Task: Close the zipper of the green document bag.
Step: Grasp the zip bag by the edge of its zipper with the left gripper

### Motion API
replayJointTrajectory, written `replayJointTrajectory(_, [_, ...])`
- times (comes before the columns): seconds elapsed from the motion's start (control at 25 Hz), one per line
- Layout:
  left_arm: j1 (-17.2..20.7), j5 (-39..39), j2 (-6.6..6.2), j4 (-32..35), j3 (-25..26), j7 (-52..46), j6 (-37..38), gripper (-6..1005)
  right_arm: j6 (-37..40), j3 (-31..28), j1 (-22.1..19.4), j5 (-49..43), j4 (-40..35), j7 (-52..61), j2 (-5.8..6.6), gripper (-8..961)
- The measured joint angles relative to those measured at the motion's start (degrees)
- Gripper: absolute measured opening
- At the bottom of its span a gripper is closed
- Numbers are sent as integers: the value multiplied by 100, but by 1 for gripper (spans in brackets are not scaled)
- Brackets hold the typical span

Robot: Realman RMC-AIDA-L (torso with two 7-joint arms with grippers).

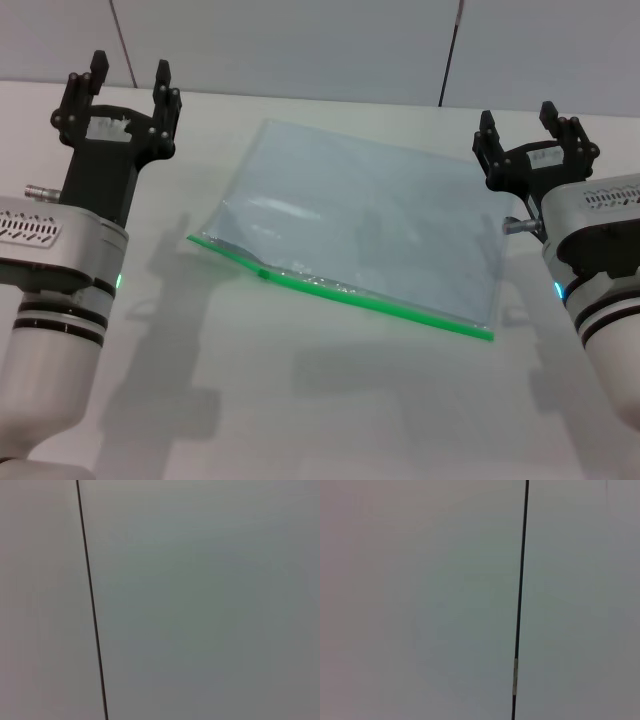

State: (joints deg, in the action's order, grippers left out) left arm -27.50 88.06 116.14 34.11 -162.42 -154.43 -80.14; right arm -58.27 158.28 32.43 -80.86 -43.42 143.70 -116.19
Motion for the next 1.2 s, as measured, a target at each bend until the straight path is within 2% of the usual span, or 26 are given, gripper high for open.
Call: replayJointTrajectory(1.2, [-2,2,-4,-56,-45,53,-9,632,0,17,1,0,1,-18,0,692])
